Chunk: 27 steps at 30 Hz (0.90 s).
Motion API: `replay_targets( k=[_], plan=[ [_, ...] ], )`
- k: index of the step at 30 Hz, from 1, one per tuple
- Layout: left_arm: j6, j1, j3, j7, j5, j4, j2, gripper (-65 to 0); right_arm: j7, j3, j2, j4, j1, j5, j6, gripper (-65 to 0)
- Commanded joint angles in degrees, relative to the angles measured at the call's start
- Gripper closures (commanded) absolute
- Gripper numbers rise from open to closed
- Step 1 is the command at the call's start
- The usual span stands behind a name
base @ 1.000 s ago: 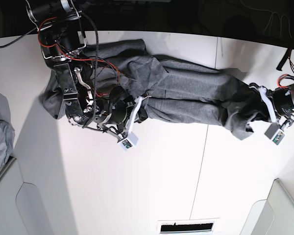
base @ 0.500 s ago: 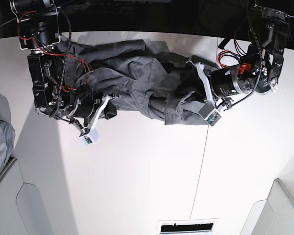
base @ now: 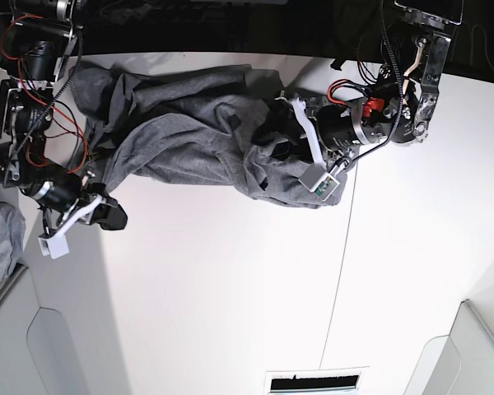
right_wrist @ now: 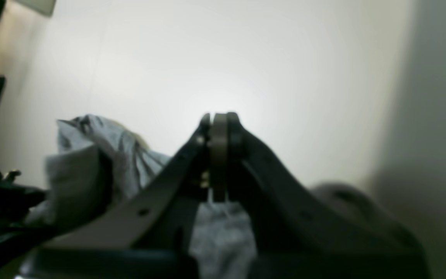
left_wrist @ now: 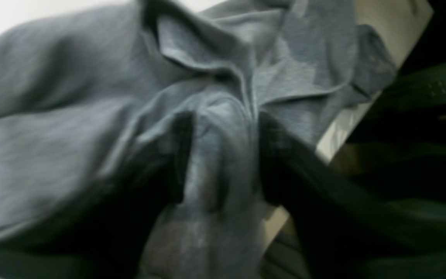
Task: Layout the t-shirt on the table in an organized manner, then fold the t-shirt properly
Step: 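Fold the shirt's end with the left gripper toward the right gripper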
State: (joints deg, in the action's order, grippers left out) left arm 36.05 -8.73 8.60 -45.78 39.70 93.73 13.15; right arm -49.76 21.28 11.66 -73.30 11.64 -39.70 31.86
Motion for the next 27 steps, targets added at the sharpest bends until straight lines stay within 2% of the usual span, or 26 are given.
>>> replay_targets(
  k=[1,2,6,9,10,13,15,17,22,27],
  plan=[
    [0.63,0.46,0.76,1.2,1.18,0.96,0.04,-37.8,0.76,1.36,1.31,-1.09,-0.15,-1.99,1.68,0.0],
    [0.61,0.46,1.75,1.73,1.18,0.96,0.04,-39.7,1.01,2.67,1.88,-1.11,-1.09,-3.26,2.03,0.0],
    [0.61,0.57,4.76,4.37,1.22,0.96,-0.02,-39.8,0.81,8.59,3.74,-1.18,-3.98,-3.82,2.25,0.0],
    [0.61,1.31,4.92,4.37,2.49,1.03,0.04,-39.7,0.61,12.09,5.57,-1.18,-6.51,-4.07,2.23,0.0],
    [0.61,1.62,4.72,4.15,2.93,1.14,0.07,-39.7,0.48,12.85,6.21,-1.18,-7.52,-4.04,2.01,-2.5],
    [0.63,2.97,3.3,1.46,4.96,1.44,0.09,-39.7,0.35,13.31,7.98,-1.18,-10.64,-4.02,1.84,-23.5],
    [0.76,3.82,1.68,0.22,7.08,1.6,0.26,-39.7,0.42,12.59,8.37,-1.16,-12.39,-4.04,2.05,-31.7],
    [1.84,4.17,-0.44,-0.59,9.35,1.73,0.35,-39.7,0.46,11.1,8.28,-1.11,-13.77,-4.13,2.03,-35.4],
    [3.65,4.26,-4.24,-1.11,11.89,1.97,0.37,-39.7,0.92,3.78,8.28,0.66,-14.51,-5.88,2.03,-40.2],
    [3.63,4.22,-8.92,-3.23,12.02,1.97,1.25,-39.7,2.4,-2.05,6.93,1.66,-14.51,-6.45,2.01,-40.4]
  ],
)
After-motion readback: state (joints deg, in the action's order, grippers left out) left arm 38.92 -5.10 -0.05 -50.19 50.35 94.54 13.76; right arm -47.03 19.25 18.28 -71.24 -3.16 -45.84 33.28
